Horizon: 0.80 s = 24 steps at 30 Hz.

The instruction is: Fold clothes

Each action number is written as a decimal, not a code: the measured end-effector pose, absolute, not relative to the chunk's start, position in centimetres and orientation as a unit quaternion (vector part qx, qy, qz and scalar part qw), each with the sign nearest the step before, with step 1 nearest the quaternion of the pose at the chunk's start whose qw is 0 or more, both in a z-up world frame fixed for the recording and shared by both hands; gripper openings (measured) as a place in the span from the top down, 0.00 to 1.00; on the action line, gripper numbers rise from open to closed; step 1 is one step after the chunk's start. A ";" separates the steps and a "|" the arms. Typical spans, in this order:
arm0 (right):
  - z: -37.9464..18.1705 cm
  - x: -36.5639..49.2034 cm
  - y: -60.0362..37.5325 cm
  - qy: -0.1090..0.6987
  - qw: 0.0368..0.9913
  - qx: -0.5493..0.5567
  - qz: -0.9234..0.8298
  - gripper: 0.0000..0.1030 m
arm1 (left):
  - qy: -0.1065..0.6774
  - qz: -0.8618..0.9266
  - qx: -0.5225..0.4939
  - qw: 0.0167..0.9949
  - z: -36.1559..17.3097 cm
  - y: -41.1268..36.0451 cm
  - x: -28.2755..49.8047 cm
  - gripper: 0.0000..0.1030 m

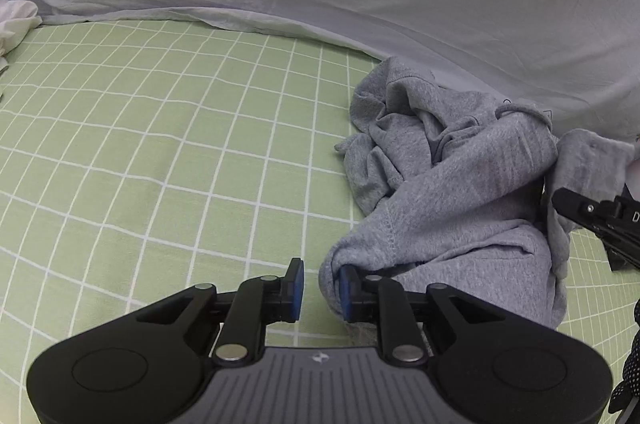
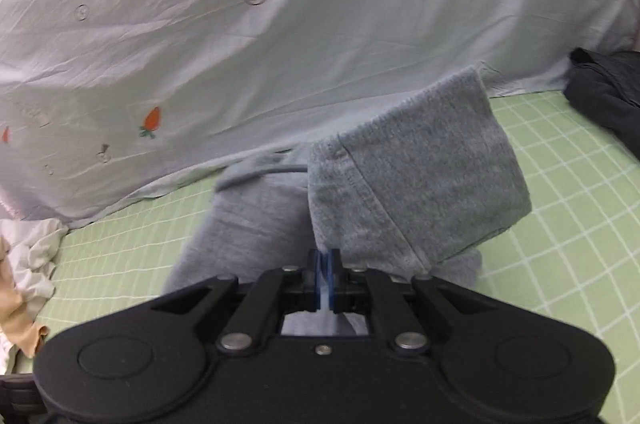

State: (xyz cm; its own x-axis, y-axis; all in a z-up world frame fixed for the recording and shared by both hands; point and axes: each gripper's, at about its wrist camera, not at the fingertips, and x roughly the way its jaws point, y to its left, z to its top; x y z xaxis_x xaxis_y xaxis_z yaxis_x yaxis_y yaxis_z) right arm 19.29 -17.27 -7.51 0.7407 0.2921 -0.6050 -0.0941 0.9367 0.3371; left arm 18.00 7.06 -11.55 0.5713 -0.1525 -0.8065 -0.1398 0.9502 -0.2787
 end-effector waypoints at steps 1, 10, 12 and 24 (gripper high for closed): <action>-7.2 19.4 -15.4 0.339 0.921 0.137 0.135 1.00 | 0.463 -0.005 -0.168 0.870 -11.5 7.8 17.6 0.79; -8.0 18.5 -7.8 0.358 0.906 0.105 0.200 0.88 | 0.452 -0.017 -0.183 0.873 -10.2 10.0 14.8 0.68; -8.1 17.8 -9.4 0.356 0.912 0.107 0.176 0.66 | 0.446 -0.016 -0.176 0.878 -9.4 9.7 14.6 0.66; -13.4 14.7 -26.9 0.400 0.896 0.166 -0.097 0.06 | 0.394 -0.027 -0.160 0.905 -5.0 5.0 16.4 0.33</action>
State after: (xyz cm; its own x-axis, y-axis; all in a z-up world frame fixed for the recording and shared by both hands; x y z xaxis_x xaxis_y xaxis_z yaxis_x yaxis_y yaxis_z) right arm 14.72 -26.87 -13.36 0.6611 -0.0417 -0.7492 0.3075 0.9258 0.2198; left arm 16.44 5.00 -5.02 0.6874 -0.1751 -0.7049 -0.0766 0.9476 -0.3101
